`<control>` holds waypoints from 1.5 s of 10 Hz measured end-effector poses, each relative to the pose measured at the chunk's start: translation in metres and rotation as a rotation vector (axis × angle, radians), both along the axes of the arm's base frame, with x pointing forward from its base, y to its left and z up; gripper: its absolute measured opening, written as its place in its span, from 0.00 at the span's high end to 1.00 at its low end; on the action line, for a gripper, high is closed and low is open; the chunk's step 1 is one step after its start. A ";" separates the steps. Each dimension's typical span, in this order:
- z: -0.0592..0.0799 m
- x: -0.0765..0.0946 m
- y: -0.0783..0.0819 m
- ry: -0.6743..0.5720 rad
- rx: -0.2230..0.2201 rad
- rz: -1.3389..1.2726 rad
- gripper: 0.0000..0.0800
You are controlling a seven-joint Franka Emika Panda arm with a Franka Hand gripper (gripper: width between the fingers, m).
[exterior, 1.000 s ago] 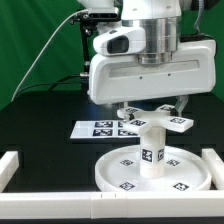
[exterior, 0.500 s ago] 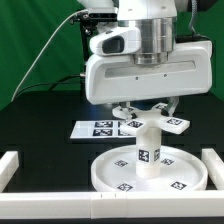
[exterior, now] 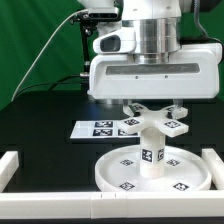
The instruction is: Assemble round table
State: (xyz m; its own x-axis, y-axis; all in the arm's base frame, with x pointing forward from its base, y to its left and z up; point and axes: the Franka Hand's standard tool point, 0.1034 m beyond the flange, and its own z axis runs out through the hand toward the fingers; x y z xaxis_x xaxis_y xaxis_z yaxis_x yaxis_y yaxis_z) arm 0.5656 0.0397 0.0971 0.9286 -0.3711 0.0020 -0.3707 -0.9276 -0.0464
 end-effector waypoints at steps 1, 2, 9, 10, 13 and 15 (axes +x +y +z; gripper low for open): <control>0.000 -0.001 0.000 -0.012 0.006 -0.128 0.44; -0.001 -0.001 -0.001 -0.034 0.025 -0.290 0.44; -0.001 -0.003 -0.001 0.011 0.072 -0.915 0.44; -0.001 -0.002 -0.001 0.019 0.089 -1.080 0.44; -0.002 -0.002 0.000 0.007 0.120 -1.289 0.44; -0.003 -0.003 0.000 0.009 0.120 -1.287 0.34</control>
Offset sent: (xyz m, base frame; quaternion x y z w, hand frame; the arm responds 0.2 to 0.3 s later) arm 0.0000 0.0000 0.0000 0.0000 0.0000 0.1938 0.9810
